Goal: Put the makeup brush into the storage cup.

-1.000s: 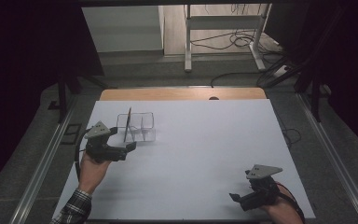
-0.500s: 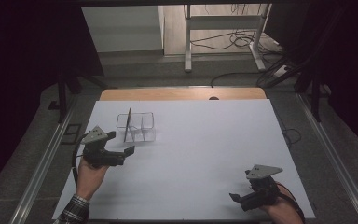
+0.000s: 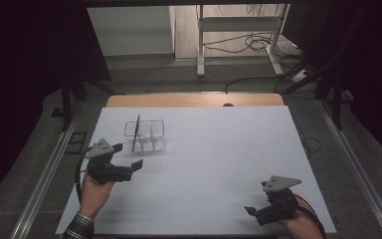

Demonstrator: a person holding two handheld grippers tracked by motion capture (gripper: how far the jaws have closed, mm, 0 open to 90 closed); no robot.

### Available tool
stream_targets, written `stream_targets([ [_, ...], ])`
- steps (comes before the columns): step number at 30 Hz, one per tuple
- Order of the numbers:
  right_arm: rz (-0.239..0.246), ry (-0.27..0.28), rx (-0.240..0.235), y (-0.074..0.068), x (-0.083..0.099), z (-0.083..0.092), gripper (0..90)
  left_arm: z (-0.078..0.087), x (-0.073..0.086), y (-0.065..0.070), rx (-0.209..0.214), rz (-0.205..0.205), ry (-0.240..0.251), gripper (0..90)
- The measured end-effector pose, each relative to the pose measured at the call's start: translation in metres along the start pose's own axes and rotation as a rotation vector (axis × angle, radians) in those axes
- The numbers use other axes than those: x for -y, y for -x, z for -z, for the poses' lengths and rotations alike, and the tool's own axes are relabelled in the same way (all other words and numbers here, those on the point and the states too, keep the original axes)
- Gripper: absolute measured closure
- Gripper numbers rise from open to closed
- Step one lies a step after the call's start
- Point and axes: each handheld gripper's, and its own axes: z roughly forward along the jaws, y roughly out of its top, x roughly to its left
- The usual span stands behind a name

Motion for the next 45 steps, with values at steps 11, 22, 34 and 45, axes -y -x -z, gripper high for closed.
stream_targets([
  [11, 0.000, 0.000, -0.005, -0.001, 0.000, 0.000, 0.0, 0.007, 0.005, 0.001, -0.013, -0.001, -0.001, 1.5],
  [22, 0.000, 0.006, -0.007, -0.001, 0.000, 0.000, 0.0, 0.016, 0.012, 0.002, -0.021, 0.009, 0.003, 1.5],
  [34, -0.010, 0.017, -0.003, 0.000, -0.001, 0.001, 0.0, 0.025, 0.023, 0.005, -0.025, 0.021, 0.000, 1.6],
  [45, -0.012, 0.021, 0.000, 0.000, -0.001, 0.002, 0.0, 0.030, 0.028, 0.013, -0.027, 0.008, -0.009, 1.5],
])
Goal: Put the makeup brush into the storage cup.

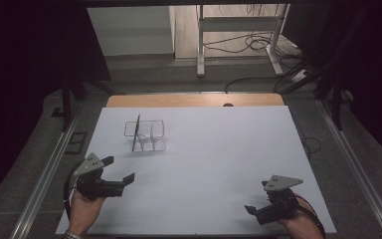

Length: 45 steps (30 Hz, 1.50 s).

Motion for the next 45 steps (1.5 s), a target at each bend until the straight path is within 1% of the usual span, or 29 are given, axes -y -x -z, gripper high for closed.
stream_targets([
  [14, -0.005, 0.005, 0.004, 0.000, 0.000, 0.001, 0.0, 0.009, 0.009, 0.004, -0.011, 0.004, -0.008, 1.5],
  [20, -0.004, 0.008, 0.006, 0.001, 0.000, 0.001, 0.0, 0.014, 0.012, 0.004, -0.022, 0.011, -0.006, 1.3],
  [26, -0.019, 0.019, 0.005, 0.001, 0.000, 0.001, 0.0, 0.021, 0.016, 0.005, -0.033, 0.017, -0.002, 0.7],
  [31, -0.018, 0.019, 0.007, 0.001, 0.000, 0.001, 0.0, 0.027, 0.019, 0.006, -0.044, 0.019, 0.002, 0.4],
  [45, -0.017, 0.016, 0.009, 0.001, 0.000, 0.001, 0.0, 0.039, 0.027, 0.009, -0.056, 0.028, 0.007, 0.4],
])
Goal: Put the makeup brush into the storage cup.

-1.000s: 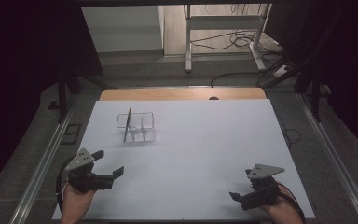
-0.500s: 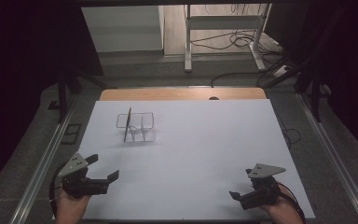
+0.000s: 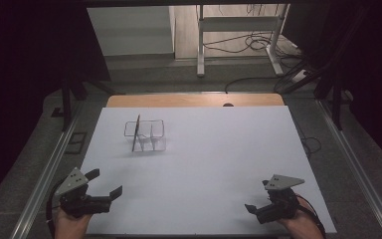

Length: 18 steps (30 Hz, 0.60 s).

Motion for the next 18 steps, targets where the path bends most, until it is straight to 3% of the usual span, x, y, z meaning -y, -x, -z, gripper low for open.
stream_targets([
  [18, -0.002, -0.001, 0.004, 0.000, 0.000, 0.000, 0.0, 0.012, 0.009, 0.002, -0.023, 0.009, 0.000, 0.1],
])
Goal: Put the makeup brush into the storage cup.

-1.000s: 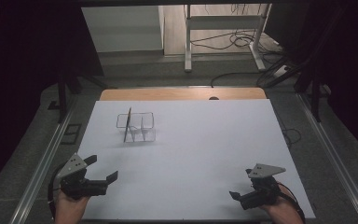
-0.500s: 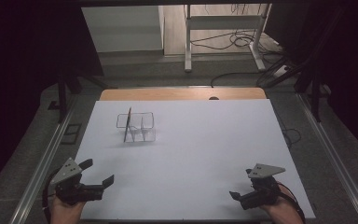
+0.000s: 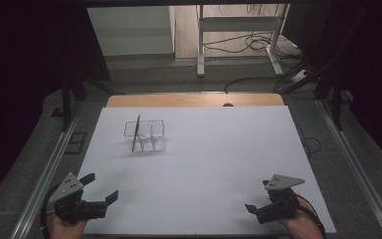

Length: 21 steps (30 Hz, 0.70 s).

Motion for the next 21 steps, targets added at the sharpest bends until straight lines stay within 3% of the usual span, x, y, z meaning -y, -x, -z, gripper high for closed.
stream_targets([
  [21, -0.001, -0.001, 0.003, 0.000, 0.000, 0.000, 0.0, 0.011, 0.011, 0.001, -0.020, 0.006, 0.000, 0.0],
])
